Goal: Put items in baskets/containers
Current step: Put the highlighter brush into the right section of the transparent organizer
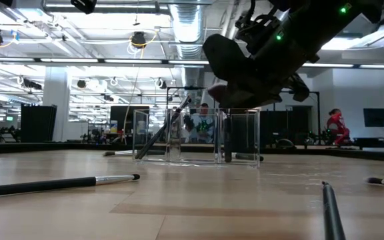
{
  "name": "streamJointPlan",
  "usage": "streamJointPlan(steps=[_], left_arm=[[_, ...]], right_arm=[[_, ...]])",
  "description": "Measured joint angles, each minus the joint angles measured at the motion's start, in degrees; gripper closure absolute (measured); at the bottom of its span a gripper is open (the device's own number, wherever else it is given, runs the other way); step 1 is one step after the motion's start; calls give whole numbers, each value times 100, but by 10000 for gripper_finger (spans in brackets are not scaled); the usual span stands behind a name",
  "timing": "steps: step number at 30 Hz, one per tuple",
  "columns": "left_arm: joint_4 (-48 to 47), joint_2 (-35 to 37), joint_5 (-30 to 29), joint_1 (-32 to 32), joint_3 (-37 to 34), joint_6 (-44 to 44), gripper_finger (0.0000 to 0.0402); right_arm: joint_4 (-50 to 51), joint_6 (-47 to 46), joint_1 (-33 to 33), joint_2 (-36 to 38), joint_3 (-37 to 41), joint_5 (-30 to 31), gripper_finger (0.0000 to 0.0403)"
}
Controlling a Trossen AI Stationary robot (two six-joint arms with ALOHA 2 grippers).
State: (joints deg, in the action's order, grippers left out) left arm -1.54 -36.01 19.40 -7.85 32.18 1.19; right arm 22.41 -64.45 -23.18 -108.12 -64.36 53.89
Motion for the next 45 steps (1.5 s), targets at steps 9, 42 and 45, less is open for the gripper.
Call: streamJointPlan(steps=[9, 42, 45], left_arm=[[9, -2, -9, 133, 0, 5, 321], [-7, 7, -144, 131, -111, 250, 321], [6, 7, -285, 131, -111, 210, 321]], right_arm=[[8, 310, -72, 258, 0, 19, 292], [1397, 567, 332, 946, -2, -2074, 292], [1359, 595, 337, 899, -3, -2097, 292]])
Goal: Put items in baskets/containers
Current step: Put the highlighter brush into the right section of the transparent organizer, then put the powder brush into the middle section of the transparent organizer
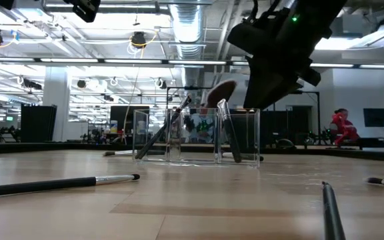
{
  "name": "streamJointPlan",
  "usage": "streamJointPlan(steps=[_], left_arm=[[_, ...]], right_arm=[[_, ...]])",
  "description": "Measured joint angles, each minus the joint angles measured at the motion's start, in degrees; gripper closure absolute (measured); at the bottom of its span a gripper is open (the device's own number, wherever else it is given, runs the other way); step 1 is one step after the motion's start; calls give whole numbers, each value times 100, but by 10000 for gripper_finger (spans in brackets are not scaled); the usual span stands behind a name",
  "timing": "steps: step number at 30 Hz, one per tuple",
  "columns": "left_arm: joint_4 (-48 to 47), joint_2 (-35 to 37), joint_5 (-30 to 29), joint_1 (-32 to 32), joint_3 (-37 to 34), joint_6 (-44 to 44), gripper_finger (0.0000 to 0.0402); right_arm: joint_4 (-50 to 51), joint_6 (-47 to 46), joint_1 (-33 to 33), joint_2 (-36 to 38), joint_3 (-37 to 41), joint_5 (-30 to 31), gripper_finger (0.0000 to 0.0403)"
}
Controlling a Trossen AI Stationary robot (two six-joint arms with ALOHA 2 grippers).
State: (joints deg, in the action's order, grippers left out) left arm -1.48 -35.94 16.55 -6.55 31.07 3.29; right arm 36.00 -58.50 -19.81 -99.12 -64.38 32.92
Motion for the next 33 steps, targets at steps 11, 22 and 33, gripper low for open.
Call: streamJointPlan(steps=[11, 22, 33], left_arm=[[68, 110, -49, 0, 0, -4, 321], [32, 233, -49, 0, 0, -4, 321], [33, 315, -49, 0, 0, 4, 321]], right_arm=[[-44, 59, 150, -203, -3, 87, 292], [-26, 271, -71, -12, -171, 366, 292], [647, 606, -100, 974, -547, 1887, 292]])
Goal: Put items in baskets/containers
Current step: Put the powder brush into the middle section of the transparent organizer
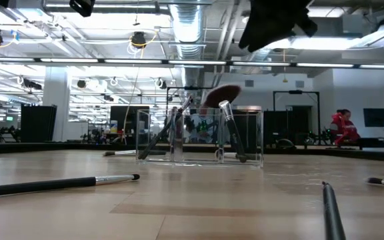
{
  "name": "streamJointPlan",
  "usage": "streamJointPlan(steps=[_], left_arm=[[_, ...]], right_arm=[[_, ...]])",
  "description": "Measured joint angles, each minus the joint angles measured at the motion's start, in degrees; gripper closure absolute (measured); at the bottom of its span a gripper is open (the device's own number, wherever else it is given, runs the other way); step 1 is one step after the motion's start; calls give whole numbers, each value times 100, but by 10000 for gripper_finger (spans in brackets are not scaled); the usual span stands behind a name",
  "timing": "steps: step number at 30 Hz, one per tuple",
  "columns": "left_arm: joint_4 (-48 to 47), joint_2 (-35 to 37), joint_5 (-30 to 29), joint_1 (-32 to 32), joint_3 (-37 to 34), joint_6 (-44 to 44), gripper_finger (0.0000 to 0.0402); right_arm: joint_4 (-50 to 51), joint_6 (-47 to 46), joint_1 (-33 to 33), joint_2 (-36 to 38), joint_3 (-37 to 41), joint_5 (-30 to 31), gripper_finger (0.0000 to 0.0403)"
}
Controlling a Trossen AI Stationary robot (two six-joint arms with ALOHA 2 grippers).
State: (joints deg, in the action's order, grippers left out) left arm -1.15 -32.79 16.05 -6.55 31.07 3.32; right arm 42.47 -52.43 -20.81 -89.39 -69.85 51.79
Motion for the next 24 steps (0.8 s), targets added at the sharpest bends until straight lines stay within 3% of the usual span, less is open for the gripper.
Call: streamJointPlan(steps=[2, 6, 14, 19, 24], left_arm=[[11, 6, 0, 0, 0, 12, 321], [9, 4, 0, 2, 0, 93, 321], [-101, 2, 0, 0, 0, 268, 321], [-152, 2, 0, 0, 0, 297, 321], [-161, 14, 0, 0, 0, 296, 321]], right_arm=[[59, 19, 339, 146, -1, -166, 292], [56, 394, 1301, 191, -1, -1084, 292], [34, 1326, 2940, -367, 1, -2632, 292], [-45, 1784, 3431, -936, 5, -3619, 292], [-471, 2141, 3527, -1448, 5, -4406, 284]])
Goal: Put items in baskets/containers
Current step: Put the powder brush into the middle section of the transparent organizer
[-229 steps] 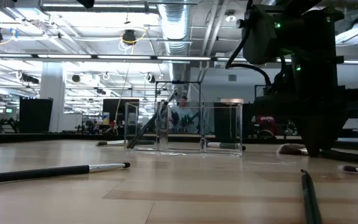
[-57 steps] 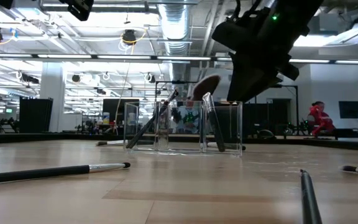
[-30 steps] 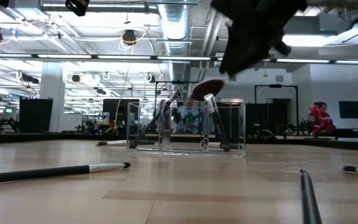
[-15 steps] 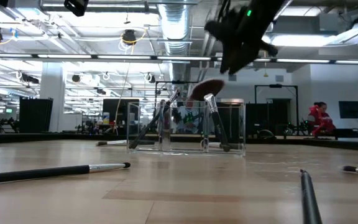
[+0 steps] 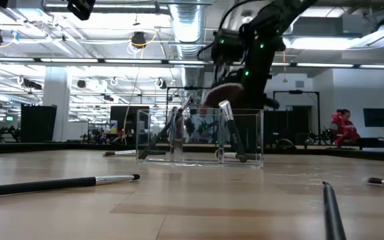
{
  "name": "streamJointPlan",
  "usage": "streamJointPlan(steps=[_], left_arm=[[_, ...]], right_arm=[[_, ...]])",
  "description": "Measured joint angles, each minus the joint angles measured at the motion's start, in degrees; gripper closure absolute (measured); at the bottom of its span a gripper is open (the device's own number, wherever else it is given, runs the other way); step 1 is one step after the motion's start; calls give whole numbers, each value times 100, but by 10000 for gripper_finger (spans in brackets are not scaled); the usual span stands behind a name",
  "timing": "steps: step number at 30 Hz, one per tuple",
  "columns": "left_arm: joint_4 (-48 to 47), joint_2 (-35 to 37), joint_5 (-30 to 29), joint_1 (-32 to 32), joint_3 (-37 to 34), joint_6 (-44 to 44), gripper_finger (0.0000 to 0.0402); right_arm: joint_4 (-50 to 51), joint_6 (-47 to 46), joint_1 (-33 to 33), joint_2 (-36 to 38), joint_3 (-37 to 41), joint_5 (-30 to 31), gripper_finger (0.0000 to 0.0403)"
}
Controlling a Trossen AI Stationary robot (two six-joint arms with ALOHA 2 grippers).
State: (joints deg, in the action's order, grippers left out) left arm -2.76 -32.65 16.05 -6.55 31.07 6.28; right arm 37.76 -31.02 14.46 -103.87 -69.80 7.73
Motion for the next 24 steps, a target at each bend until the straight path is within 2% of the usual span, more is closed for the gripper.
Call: streamJointPlan(steps=[3, 8, 13, 18, 24], left_arm=[[-1, 35, -82, 1, 0, -72, 321], [10, 104, -411, 2, 0, -144, 321], [9, 194, -449, 62, -2, -295, 321], [28, 276, -647, 282, 0, -304, 321], [22, 302, -647, 341, 0, -266, 321]], right_arm=[[-167, 103, -9, -268, 0, -219, 268], [-178, 152, 6, -542, 0, -217, 234], [-251, 157, -3, -609, 2, -199, 215], [-403, 153, -65, -787, -1, -176, 221], [-414, 149, -163, -873, -21, -11, 255]])
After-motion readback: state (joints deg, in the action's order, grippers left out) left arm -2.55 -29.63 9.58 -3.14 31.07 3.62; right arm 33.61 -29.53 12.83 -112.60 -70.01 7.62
